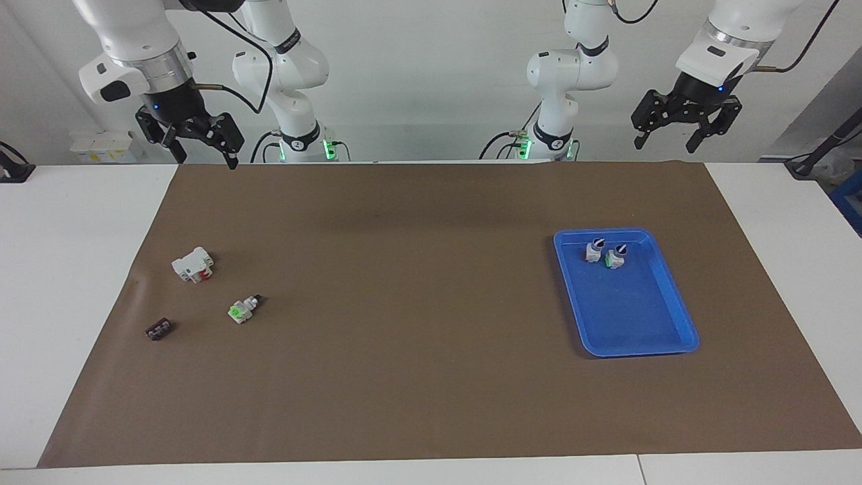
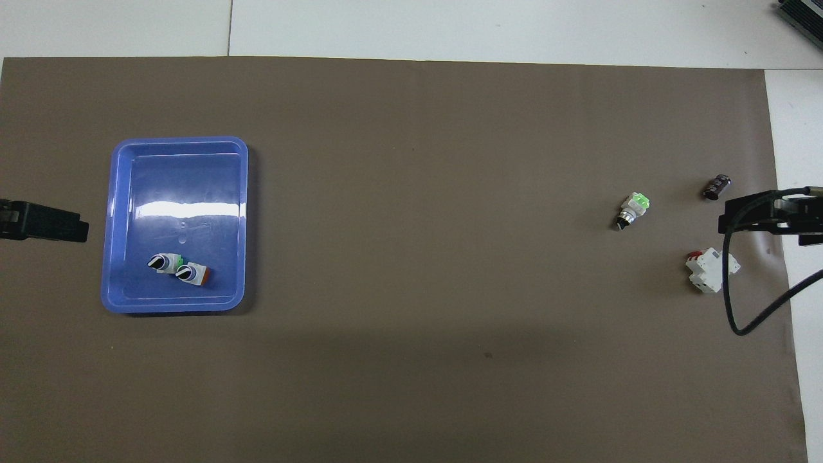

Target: Turn and place switch with both arms

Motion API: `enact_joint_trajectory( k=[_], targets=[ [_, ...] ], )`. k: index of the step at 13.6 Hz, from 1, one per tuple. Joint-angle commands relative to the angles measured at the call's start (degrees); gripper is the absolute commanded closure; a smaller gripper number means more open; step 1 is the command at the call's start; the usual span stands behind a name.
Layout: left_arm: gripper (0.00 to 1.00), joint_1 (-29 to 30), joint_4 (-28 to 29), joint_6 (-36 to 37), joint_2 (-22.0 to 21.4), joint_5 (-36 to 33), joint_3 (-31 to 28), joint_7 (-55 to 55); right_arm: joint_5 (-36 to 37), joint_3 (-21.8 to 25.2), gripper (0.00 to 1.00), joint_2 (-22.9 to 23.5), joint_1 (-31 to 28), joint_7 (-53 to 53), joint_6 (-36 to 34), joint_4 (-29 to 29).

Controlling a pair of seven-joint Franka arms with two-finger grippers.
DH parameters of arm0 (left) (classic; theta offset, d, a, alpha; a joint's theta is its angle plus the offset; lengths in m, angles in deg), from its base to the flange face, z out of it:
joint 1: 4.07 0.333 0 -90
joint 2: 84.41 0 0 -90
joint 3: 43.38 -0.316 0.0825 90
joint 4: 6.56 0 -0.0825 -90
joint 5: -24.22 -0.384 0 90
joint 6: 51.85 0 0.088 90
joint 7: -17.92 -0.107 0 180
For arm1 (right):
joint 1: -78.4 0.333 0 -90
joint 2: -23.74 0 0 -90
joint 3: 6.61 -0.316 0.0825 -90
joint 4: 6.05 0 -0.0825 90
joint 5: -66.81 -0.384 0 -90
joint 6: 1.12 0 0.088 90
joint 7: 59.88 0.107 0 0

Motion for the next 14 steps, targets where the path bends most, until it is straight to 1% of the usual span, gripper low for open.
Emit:
enact_joint_trajectory(
  k=[1, 4, 7, 9, 12, 14],
  targets=[
    [0.00, 0.5, 1.5, 0.1, -1.4, -0.5, 0.2, -0.6, -0.5, -0.1, 0.00, -1.9, -0.3, -0.2, 4.5, -3.4],
    [0.00, 0.5, 1.5, 0.1, -1.4, -0.5, 0.2, -0.6, -0.5, -0.1, 0.00, -0.9, -0.9, 3.3, 5.4, -3.4],
    [0.00, 0.5, 1.5, 0.1, -1.5, -0.5, 0.2, -0.6, -0.5, -0.1, 0.00, 1.3, -0.9, 9.2, 10.6, -3.7],
    [0.00, 0.5, 1.5, 0.1, -1.4, -0.5, 0.2, -0.6, -0.4, 0.0, 0.00, 2.9, -1.0, 10.0, 13.6, -4.1],
    [0.00, 0.5, 1.5, 0.1, -1.4, -0.5, 0.2, -0.6, -0.4, 0.0, 0.00, 3.7, -2.3, 12.5, 21.8, -10.1],
    [0.00, 0.5, 1.5, 0.1, -1.4, -0.5, 0.2, -0.6, 0.1, 0.1, 0.00, 8.2, -2.6, 14.4, 26.5, -10.9]
  ],
)
